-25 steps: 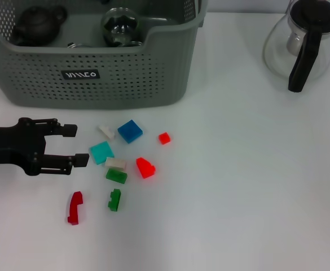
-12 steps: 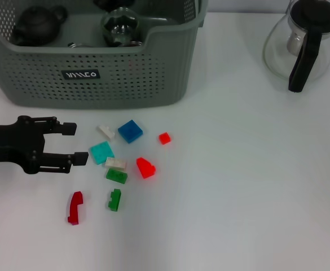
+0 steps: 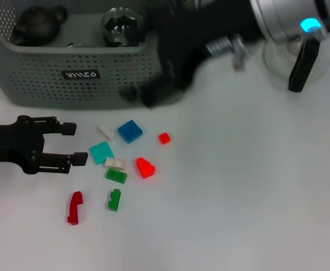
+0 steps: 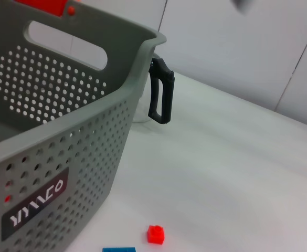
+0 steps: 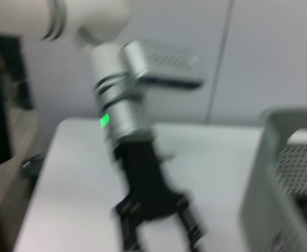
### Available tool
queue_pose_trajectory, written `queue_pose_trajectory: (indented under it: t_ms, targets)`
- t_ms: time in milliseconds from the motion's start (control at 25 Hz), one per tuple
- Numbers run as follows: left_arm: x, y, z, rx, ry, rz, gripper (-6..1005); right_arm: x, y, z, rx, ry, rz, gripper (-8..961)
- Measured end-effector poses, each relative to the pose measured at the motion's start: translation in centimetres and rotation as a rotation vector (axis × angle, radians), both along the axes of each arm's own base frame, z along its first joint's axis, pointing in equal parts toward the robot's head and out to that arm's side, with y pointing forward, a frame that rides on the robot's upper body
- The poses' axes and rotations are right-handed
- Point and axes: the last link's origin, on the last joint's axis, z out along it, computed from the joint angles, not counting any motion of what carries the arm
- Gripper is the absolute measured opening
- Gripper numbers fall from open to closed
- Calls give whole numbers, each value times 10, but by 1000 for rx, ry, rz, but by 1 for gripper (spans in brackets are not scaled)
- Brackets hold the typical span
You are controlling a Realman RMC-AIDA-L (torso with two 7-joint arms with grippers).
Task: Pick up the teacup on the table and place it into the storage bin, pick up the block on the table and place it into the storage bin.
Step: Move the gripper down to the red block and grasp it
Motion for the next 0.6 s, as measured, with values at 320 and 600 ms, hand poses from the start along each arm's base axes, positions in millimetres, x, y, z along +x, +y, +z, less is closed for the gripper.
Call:
queue_pose_trajectory:
  t_ms: [320, 600]
  targets:
    - [3, 1, -3, 11, -4, -23, 812, 58, -12, -18, -148, -226, -140, 946]
    - [6, 3, -4, 7, -7, -36, 812, 85, 8, -56, -148, -376, -224, 945]
